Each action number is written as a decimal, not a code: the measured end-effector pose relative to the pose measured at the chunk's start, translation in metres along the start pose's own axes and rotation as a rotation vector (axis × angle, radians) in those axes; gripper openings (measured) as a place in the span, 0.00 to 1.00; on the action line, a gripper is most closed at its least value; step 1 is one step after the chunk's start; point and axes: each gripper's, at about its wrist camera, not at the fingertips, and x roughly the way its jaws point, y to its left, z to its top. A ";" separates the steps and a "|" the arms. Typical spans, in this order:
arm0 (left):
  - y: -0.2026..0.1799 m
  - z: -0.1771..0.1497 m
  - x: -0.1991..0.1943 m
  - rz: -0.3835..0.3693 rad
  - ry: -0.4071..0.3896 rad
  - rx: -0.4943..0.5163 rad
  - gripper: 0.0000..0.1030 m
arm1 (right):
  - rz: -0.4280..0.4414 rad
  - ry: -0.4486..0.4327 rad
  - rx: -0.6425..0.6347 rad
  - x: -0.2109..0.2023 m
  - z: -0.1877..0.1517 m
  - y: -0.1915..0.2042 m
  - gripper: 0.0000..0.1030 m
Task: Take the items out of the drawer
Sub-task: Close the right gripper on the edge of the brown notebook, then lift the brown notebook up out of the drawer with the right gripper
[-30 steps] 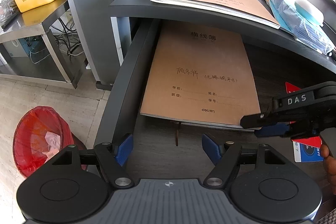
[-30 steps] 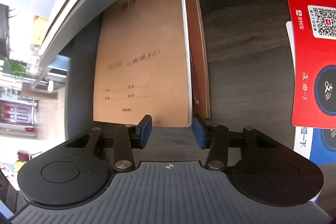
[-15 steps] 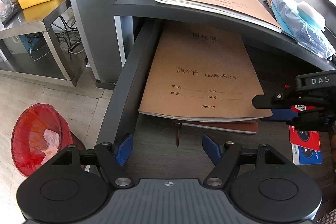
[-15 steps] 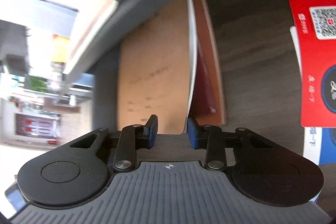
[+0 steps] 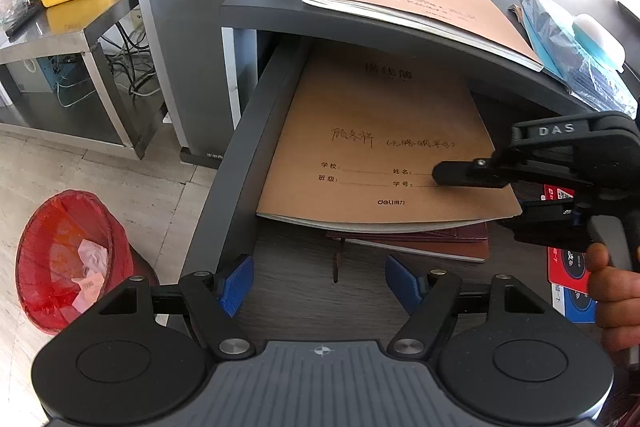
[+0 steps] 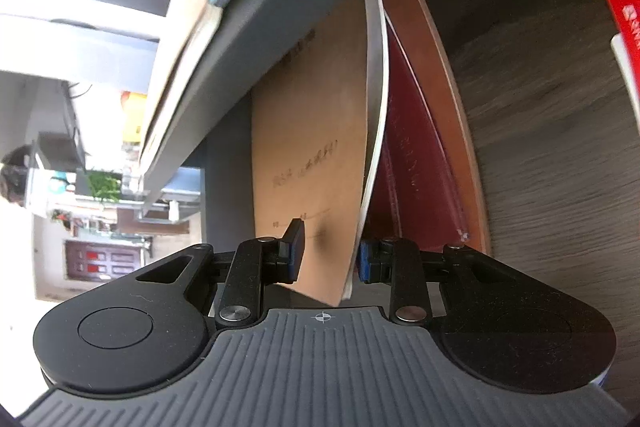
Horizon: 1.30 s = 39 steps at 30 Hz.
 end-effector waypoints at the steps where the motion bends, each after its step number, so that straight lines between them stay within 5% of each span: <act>1: 0.000 0.000 0.000 0.000 0.002 -0.005 0.69 | -0.007 -0.010 0.005 0.004 -0.001 0.002 0.25; 4: 0.001 0.000 -0.001 -0.002 0.005 -0.020 0.69 | -0.046 -0.058 -0.018 0.003 -0.005 0.011 0.07; 18: 0.014 0.006 -0.006 -0.038 0.005 -0.190 0.81 | 0.117 -0.136 0.310 -0.054 0.005 -0.004 0.03; 23: 0.023 0.012 -0.002 -0.106 -0.005 -0.306 0.82 | 0.156 -0.127 0.356 -0.053 0.014 -0.004 0.04; 31: 0.027 0.012 0.009 -0.240 0.090 -0.475 0.81 | 0.172 -0.127 0.398 -0.042 0.046 0.005 0.04; 36: 0.036 0.009 0.017 -0.381 0.138 -0.620 0.80 | 0.189 -0.125 0.411 -0.029 0.066 0.018 0.04; 39: 0.032 0.008 0.015 -0.462 0.154 -0.619 0.79 | 0.183 -0.124 0.419 -0.022 0.076 0.024 0.04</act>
